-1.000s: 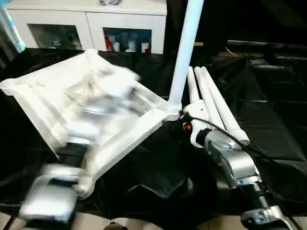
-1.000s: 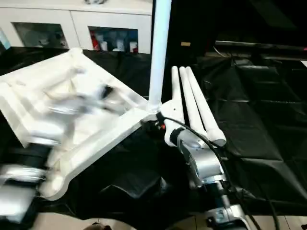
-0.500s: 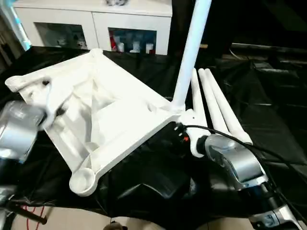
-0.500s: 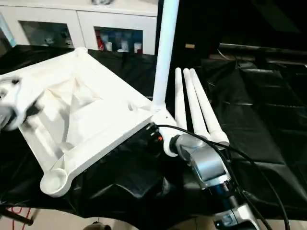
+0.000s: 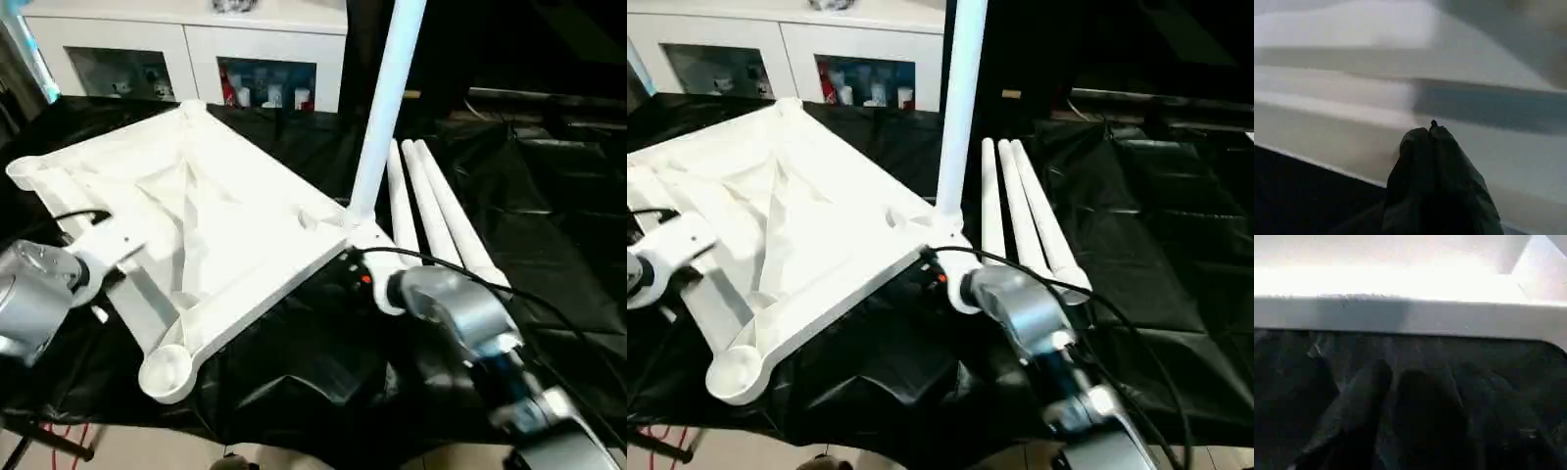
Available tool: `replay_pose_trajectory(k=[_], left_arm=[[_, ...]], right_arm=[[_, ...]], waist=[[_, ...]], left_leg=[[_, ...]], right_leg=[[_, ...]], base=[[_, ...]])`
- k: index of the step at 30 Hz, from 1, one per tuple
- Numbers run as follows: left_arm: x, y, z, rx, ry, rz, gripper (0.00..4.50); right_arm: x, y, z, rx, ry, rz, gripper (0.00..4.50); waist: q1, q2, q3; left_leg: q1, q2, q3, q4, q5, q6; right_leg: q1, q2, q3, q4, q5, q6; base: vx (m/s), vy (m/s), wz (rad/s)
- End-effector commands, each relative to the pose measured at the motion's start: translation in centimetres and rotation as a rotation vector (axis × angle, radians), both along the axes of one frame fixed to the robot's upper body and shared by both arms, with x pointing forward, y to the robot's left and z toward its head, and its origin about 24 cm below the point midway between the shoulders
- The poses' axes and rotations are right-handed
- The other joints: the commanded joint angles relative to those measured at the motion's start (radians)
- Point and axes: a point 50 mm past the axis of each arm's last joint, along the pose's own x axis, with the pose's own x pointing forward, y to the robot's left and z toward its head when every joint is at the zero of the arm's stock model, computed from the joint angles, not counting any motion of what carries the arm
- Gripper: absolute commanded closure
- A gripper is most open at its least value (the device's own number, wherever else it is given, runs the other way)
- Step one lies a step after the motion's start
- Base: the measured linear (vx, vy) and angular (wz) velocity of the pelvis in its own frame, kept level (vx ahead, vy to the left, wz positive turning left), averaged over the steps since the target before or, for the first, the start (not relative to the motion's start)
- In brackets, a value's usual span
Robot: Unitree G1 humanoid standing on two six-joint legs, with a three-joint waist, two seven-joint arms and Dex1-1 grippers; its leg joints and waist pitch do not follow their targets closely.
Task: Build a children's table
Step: Rotate table base
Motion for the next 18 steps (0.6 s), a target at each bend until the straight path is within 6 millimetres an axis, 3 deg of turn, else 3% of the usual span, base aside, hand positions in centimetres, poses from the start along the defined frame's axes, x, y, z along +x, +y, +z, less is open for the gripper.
replay_pose_trajectory(k=[1, 8, 12, 18], left_arm=[[-0.6, -1.1, -0.5, -0.035, 0.066, -0.076, 4.50], [-2.8, -3.6, -1.2, -0.172, 0.231, -0.293, 4.50], [-3.6, -5.7, -1.5, -0.274, 0.275, -0.411, 4.50], [-3.7, -8.7, -1.6, -0.377, 0.268, -0.514, 4.50]], right_arm=[[0.6, 0.5, 0.1, -0.002, -0.021, 0.003, 2.23], [2.1, 1.5, 0.0, 0.038, -0.080, -0.049, 2.78], [2.7, 1.7, -0.1, 0.044, -0.101, -0.069, 3.08], [3.0, 2.0, -0.3, 0.044, -0.109, -0.070, 3.53]], waist=[[0.001, 0.017, -0.065], [0.001, 0.020, -0.065], [-0.003, 0.020, -0.060], [-0.003, 0.017, -0.065]], left_leg=[[0.022, 0.037, -0.018, -0.070, -0.205, -0.043], [0.025, 0.039, -0.017, -0.070, -0.218, -0.051], [0.027, 0.038, -0.016, -0.072, -0.268, -0.062], [0.023, 0.035, -0.014, -0.069, -0.231, -0.057]], right_leg=[[0.047, -0.082, 0.056, -0.063, -0.156, -0.192], [0.044, -0.084, 0.057, -0.062, -0.163, -0.198], [0.042, -0.083, 0.059, -0.067, -0.233, -0.191], [0.050, -0.079, 0.059, -0.062, -0.191, -0.189]], base=[[0.000, 0.000, 0.00], [0.000, 0.000, 0.00], [0.000, 0.000, 0.00], [0.000, 0.000, 0.00]])
